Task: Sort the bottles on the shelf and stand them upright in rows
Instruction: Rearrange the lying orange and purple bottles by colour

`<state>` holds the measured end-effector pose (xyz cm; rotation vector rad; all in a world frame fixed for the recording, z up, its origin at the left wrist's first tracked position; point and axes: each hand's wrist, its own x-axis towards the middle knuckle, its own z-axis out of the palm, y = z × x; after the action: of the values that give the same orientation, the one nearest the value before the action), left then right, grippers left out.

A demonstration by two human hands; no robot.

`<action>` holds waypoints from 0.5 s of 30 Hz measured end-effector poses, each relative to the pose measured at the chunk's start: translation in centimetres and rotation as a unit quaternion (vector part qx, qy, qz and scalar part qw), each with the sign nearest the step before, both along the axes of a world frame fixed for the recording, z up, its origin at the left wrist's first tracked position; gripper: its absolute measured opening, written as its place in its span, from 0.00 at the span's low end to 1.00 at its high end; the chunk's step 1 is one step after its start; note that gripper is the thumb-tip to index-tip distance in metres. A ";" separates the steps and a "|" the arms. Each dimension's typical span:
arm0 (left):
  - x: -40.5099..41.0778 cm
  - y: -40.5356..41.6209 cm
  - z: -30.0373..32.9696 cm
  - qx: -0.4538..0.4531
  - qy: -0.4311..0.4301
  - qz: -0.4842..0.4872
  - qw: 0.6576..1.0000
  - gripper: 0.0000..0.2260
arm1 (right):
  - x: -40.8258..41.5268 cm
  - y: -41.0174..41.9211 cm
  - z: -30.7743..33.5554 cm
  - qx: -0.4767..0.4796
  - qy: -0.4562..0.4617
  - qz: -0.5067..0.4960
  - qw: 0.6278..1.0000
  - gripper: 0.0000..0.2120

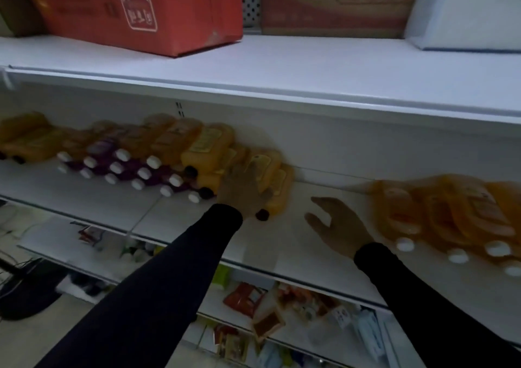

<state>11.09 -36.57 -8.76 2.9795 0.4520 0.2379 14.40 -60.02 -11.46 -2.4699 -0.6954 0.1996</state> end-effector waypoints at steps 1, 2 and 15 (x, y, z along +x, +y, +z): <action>0.4 0.6 -0.2 0.008 0.012 -0.004 1.000 0.38 | 0.0 1.1 -0.1 -0.001 0.006 -0.004 1.000 0.28; 0.7 1.0 -0.4 0.021 0.020 -0.014 0.999 0.38 | 0.1 2.0 -0.3 0.000 0.009 -0.010 1.000 0.29; -2.0 4.1 3.1 -0.234 -0.046 -0.067 0.969 0.38 | 0.5 11.0 -2.4 -0.026 0.004 0.032 0.999 0.37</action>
<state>9.13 -32.42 -5.68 2.5113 0.2502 0.2186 14.88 -49.06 -13.81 -2.4966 -0.7751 0.2536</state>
